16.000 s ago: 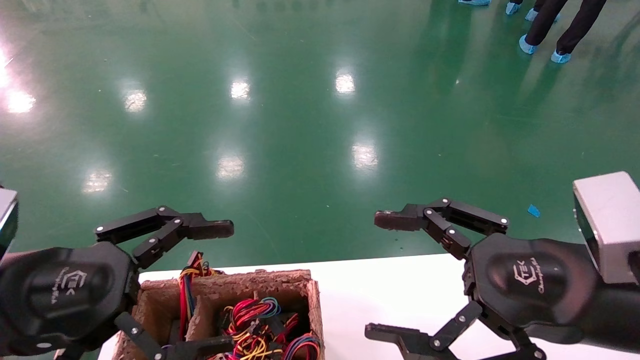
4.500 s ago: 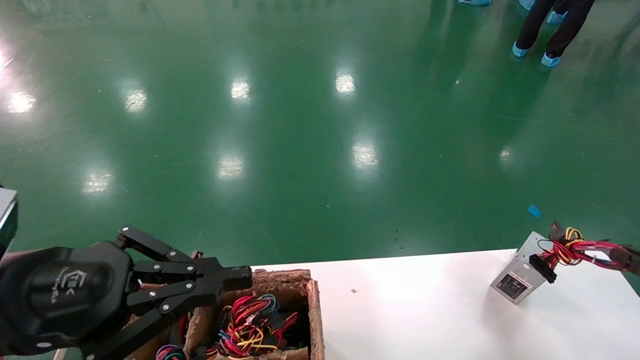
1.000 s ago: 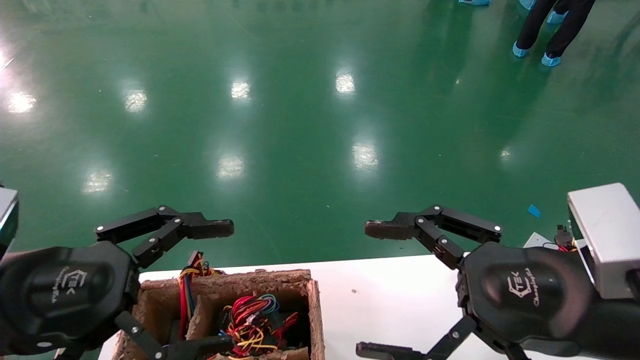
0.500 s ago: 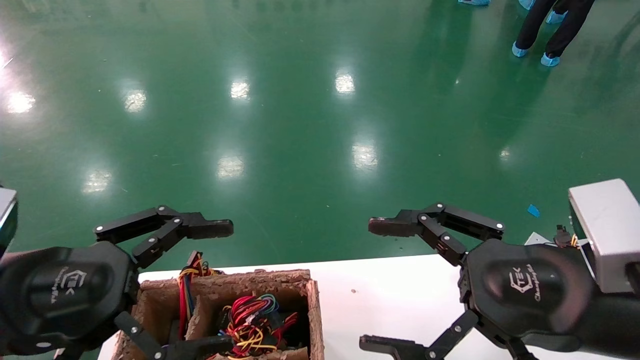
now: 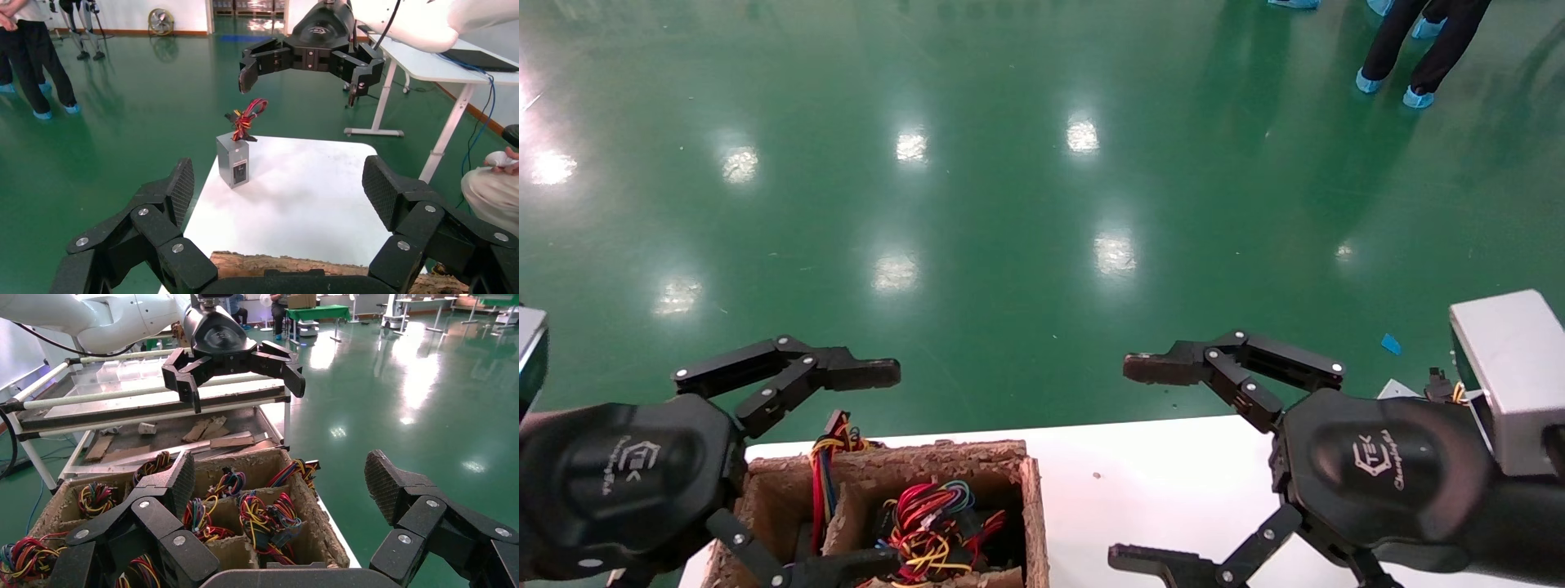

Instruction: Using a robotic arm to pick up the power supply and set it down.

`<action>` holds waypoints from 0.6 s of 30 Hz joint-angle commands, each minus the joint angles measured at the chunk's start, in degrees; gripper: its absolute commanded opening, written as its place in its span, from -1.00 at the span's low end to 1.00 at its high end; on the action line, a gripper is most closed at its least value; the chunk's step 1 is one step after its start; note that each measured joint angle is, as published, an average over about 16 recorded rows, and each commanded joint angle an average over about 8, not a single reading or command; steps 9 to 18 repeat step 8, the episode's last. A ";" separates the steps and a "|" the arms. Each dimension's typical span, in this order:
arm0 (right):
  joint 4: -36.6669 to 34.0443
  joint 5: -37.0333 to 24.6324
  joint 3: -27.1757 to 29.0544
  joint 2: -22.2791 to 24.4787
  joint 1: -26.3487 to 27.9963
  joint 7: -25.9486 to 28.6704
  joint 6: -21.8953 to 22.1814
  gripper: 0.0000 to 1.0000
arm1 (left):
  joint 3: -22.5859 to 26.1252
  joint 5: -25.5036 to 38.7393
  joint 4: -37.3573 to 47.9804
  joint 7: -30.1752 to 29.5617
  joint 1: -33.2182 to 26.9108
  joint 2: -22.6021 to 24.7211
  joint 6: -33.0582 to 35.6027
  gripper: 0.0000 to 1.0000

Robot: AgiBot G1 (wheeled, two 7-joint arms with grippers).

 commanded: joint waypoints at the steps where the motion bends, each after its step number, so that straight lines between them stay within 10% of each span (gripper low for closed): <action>1: -0.03 0.01 -0.01 0.01 0.01 -0.01 -0.01 1.00 | 0.00 0.00 0.00 0.00 0.00 0.00 0.00 1.00; 18: -0.07 0.03 -0.03 0.03 0.03 -0.02 -0.03 1.00 | 0.00 0.00 0.00 0.00 0.00 0.00 0.00 1.00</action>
